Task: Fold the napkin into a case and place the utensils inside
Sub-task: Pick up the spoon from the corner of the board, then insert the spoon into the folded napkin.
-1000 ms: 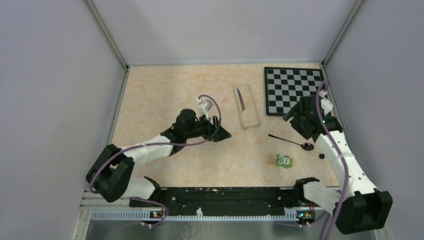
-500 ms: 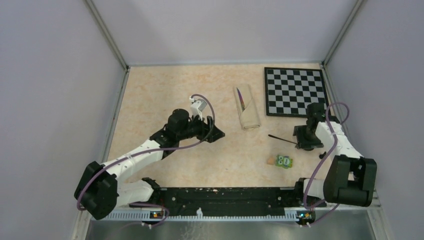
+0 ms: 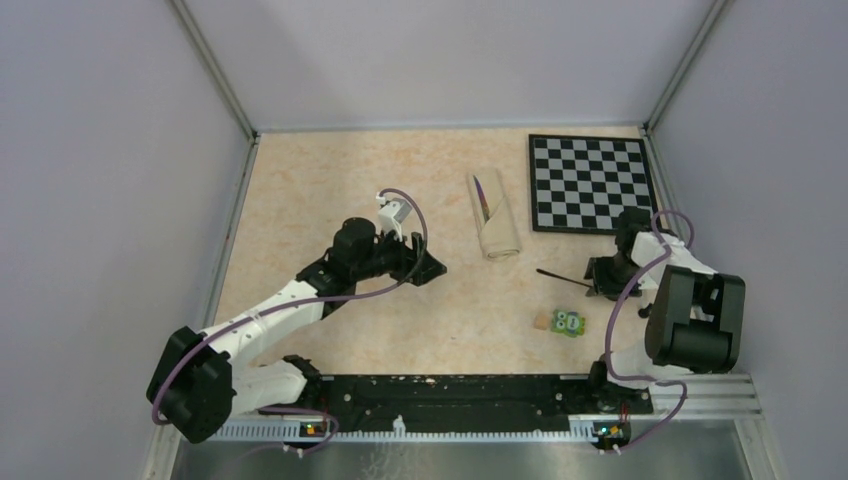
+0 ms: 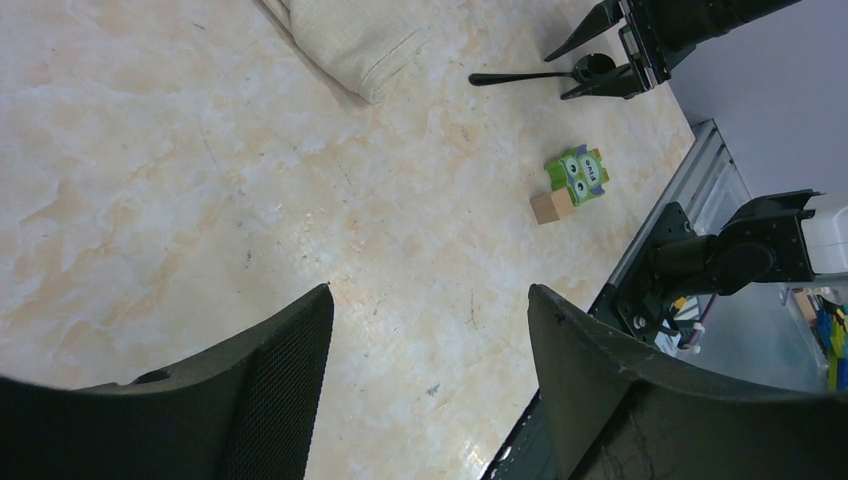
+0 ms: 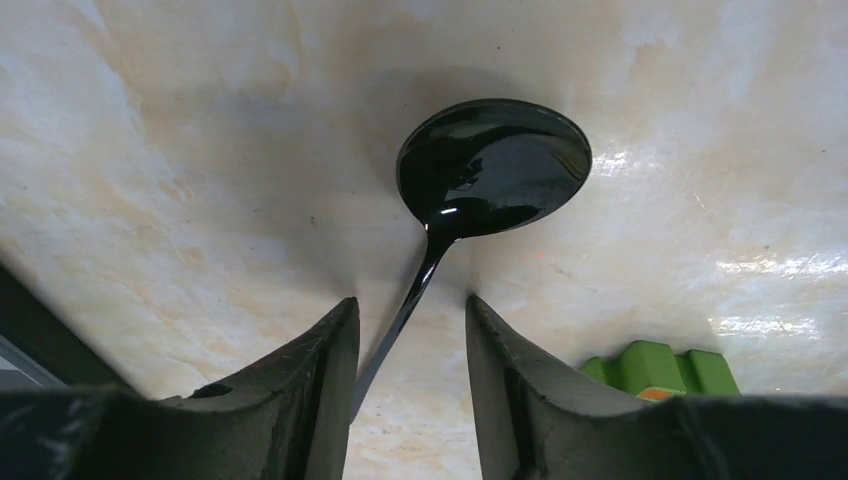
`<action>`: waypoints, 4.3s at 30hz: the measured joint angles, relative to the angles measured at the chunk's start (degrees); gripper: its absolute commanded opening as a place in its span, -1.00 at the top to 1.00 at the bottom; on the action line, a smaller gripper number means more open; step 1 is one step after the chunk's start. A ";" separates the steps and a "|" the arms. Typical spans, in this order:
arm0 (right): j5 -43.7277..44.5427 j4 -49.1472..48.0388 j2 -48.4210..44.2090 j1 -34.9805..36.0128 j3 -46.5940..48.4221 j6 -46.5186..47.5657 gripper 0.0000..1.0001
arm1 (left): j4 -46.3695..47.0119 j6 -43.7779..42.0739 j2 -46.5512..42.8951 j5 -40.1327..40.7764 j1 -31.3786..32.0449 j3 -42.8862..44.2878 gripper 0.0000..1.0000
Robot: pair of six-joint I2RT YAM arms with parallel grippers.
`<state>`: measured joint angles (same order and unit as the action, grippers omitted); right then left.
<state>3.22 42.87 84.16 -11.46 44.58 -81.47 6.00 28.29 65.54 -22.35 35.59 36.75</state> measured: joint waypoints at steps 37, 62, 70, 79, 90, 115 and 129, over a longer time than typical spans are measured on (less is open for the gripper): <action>-5.42 -30.21 -1.18 16.65 27.74 52.35 1.00 | 30.60 25.22 33.64 -17.62 4.28 1.14 -0.29; -2.47 0.94 51.71 32.00 89.79 75.12 1.00 | 32.50 19.10 46.64 -0.26 10.64 13.07 0.00; 0.07 4.70 52.00 33.00 89.70 75.38 1.00 | 35.95 19.17 49.57 0.20 10.64 13.42 0.02; 0.46 5.44 53.09 33.83 88.30 75.23 1.00 | 37.33 20.06 51.91 0.50 10.64 15.65 0.01; 2.12 6.19 52.61 34.40 78.90 72.13 1.00 | 37.92 21.38 53.16 0.57 9.75 16.94 0.00; 3.52 2.45 41.90 35.80 62.66 67.80 0.36 | 38.97 22.67 53.40 0.02 7.89 16.87 -0.20; -1.62 0.63 16.59 38.86 49.24 69.79 0.19 | 21.92 16.04 22.64 6.43 7.87 0.52 -0.53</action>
<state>1.61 43.51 100.75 27.40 93.82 -11.68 27.92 44.34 88.18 -15.92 43.46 37.28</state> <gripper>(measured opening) 0.384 0.697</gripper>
